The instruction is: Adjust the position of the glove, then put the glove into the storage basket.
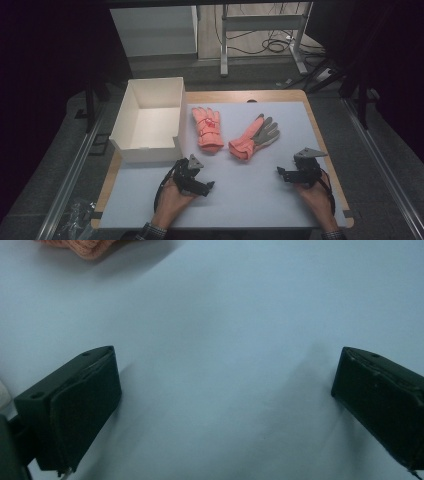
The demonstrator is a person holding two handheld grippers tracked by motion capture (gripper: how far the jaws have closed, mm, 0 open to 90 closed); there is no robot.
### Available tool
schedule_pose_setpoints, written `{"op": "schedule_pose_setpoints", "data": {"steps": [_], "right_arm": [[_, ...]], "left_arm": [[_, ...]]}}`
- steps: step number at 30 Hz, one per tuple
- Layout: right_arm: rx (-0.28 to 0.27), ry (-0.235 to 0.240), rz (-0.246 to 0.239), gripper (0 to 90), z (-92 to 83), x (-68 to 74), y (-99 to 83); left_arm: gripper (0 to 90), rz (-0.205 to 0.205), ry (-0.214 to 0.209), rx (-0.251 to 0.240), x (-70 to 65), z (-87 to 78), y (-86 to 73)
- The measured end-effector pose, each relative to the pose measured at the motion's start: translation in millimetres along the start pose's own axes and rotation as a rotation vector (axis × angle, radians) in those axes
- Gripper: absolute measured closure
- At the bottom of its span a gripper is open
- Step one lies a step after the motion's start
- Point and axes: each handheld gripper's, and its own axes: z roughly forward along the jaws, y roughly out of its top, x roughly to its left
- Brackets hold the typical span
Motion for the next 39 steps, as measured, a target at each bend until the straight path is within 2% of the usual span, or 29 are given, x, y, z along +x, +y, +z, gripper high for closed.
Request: {"op": "schedule_pose_setpoints", "data": {"steps": [6,22,26,33,35,39], "right_arm": [[0.013,0.017,-0.011,13.2,0.8,0.8,0.6],[0.025,-0.005,0.004,13.5,0.5,3.9,2.8],[0.031,0.005,0.0,13.6,0.8,5.5,4.7],[-0.011,0.012,-0.01,16.1,-3.3,10.4,16.1],[0.001,0.012,-0.025,16.3,-3.3,12.2,19.6],[0.022,0.047,-0.011,16.6,-0.4,12.9,23.2]], "left_arm": [[0.0,0.004,0.003,-0.005,0.0,0.1,-0.5],[0.0,0.009,-0.001,-0.009,1.0,-0.2,-1.2],[0.0,0.009,0.0,-0.01,0.9,-0.1,-1.2],[0.0,0.009,0.001,-0.01,0.8,0.0,-1.2],[0.0,0.009,0.002,-0.01,0.7,0.0,-1.2],[0.0,0.009,0.002,-0.01,0.7,0.0,-1.2]]}}
